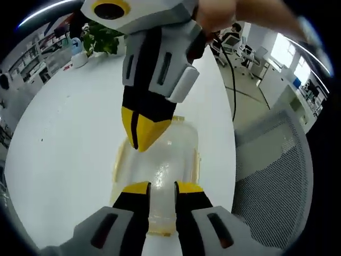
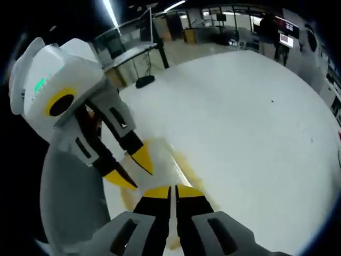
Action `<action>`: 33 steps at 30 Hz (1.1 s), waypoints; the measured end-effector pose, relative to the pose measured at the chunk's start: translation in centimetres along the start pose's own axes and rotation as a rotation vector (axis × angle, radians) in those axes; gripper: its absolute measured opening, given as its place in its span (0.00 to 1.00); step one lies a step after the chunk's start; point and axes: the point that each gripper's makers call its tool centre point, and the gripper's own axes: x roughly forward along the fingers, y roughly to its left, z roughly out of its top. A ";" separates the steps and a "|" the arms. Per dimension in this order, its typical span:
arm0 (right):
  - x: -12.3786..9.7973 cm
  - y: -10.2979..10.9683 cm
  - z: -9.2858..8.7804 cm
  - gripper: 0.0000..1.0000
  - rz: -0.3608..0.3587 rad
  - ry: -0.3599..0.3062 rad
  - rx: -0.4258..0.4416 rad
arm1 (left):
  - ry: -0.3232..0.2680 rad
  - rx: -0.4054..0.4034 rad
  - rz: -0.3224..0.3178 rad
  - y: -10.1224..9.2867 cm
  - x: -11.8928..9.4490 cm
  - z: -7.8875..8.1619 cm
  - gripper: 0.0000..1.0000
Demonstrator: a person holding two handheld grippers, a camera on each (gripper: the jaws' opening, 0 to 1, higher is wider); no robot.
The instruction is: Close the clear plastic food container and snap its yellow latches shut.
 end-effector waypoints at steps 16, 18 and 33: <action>0.4 -1.3 1.0 0.02 -0.037 0.000 -0.011 | 0.028 0.050 -0.022 -1.3 0.4 -0.2 0.16; 0.7 -1.7 1.1 0.05 -0.046 0.003 0.025 | 0.033 0.052 -0.026 -1.5 0.4 -0.3 0.17; 1.6 -2.2 0.8 0.19 -0.038 0.033 0.094 | 0.045 0.069 -0.056 -3.0 0.8 0.0 0.35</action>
